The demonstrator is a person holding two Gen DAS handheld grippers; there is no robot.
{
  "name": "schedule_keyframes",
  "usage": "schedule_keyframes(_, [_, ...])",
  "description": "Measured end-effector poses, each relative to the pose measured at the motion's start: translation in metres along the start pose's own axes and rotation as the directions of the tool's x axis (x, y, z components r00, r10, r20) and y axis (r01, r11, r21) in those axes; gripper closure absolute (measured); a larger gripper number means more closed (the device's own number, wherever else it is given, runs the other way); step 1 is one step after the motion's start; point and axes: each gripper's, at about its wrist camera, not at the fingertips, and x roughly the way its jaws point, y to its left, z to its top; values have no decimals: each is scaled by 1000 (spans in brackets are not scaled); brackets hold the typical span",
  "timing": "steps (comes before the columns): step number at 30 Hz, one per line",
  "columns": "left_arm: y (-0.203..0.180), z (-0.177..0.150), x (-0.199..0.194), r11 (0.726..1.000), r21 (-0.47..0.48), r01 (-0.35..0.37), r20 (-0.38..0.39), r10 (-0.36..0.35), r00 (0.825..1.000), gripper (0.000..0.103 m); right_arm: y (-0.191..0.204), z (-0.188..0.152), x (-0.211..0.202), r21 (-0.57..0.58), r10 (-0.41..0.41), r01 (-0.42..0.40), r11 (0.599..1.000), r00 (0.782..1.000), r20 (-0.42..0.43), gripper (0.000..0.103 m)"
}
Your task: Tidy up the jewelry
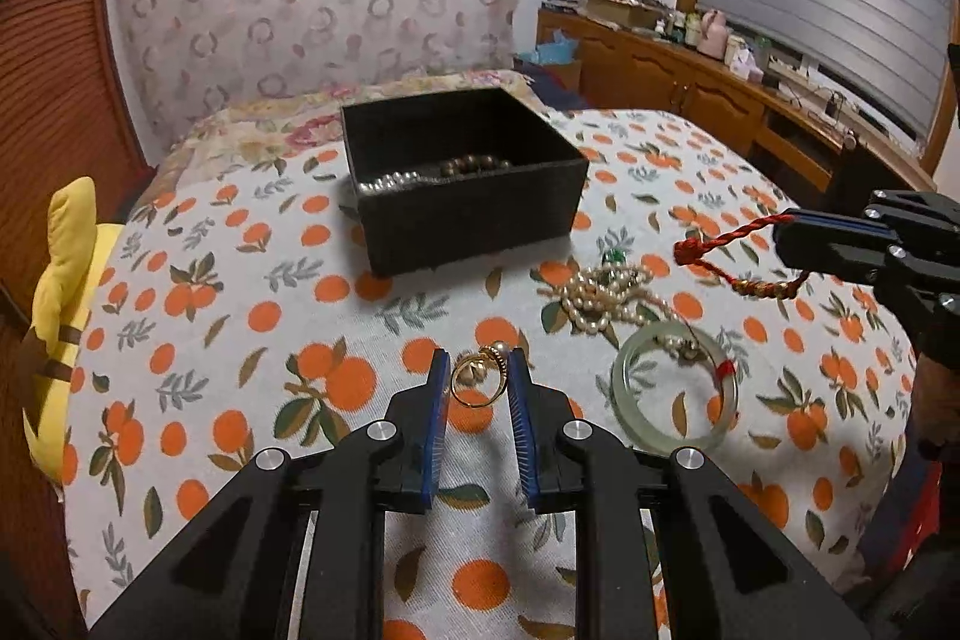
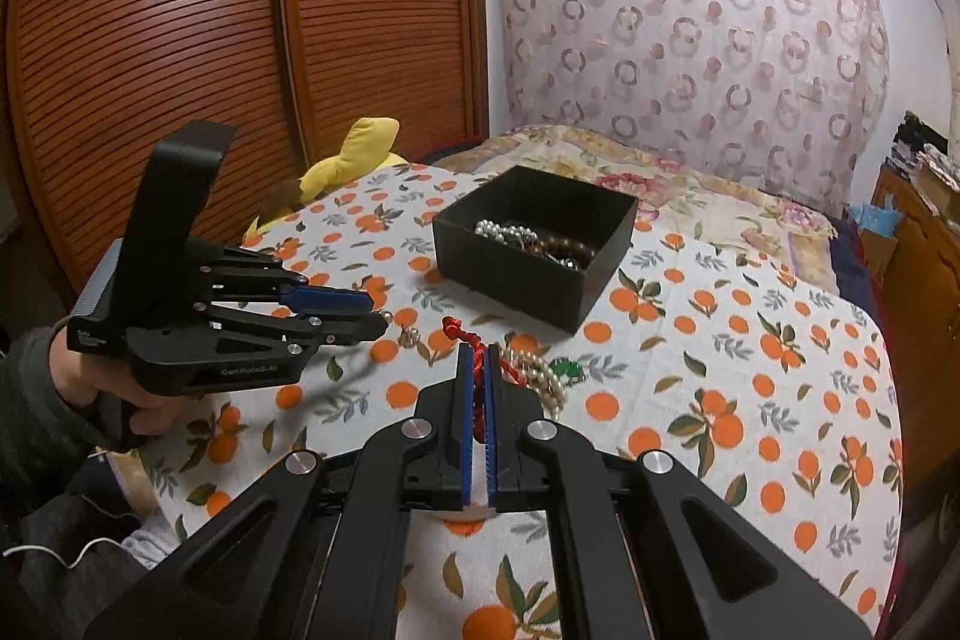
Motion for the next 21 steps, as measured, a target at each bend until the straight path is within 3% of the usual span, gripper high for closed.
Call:
schedule_keyframes(11, [7,14,-8,1000,-23,-12,50,14,999,85,-10,31,20,-2,-21,21,1000,1000,20,99])
schedule_keyframes(21, [11,27,-11,999,-33,-11,88,14,996,85,-25,69,51,33,11,-12,999,999,37,99])
